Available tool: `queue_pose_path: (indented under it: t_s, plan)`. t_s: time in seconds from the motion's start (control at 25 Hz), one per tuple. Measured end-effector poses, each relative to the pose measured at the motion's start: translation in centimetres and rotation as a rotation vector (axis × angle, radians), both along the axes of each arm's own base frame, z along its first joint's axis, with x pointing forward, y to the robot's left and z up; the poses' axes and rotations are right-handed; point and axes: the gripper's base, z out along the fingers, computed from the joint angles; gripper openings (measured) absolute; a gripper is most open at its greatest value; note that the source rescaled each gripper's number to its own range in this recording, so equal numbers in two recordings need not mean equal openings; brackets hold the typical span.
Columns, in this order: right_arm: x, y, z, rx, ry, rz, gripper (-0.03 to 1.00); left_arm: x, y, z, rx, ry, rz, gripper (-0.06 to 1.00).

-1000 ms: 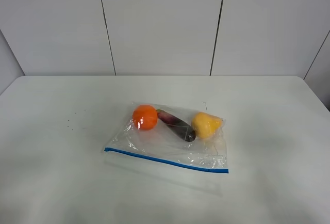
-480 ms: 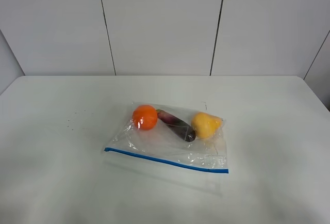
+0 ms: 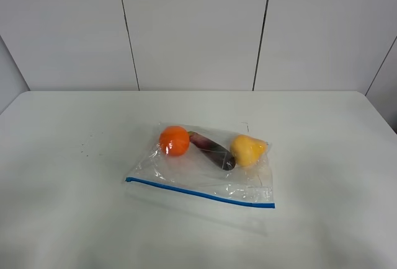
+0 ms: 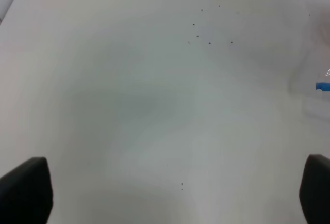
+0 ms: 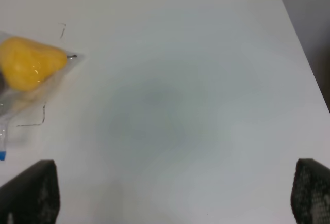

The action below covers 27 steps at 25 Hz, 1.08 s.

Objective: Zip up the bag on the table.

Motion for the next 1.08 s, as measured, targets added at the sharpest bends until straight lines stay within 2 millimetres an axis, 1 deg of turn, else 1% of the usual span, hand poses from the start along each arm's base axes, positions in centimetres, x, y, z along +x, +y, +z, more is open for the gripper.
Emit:
queue_pose_path:
  t_s: [1.08]
  plan:
    - [-0.01,-0.12,0.00,0.011,-0.001,-0.020,1.00,0.00,0.00,0.00,0.000,0.000,0.000,1.00]
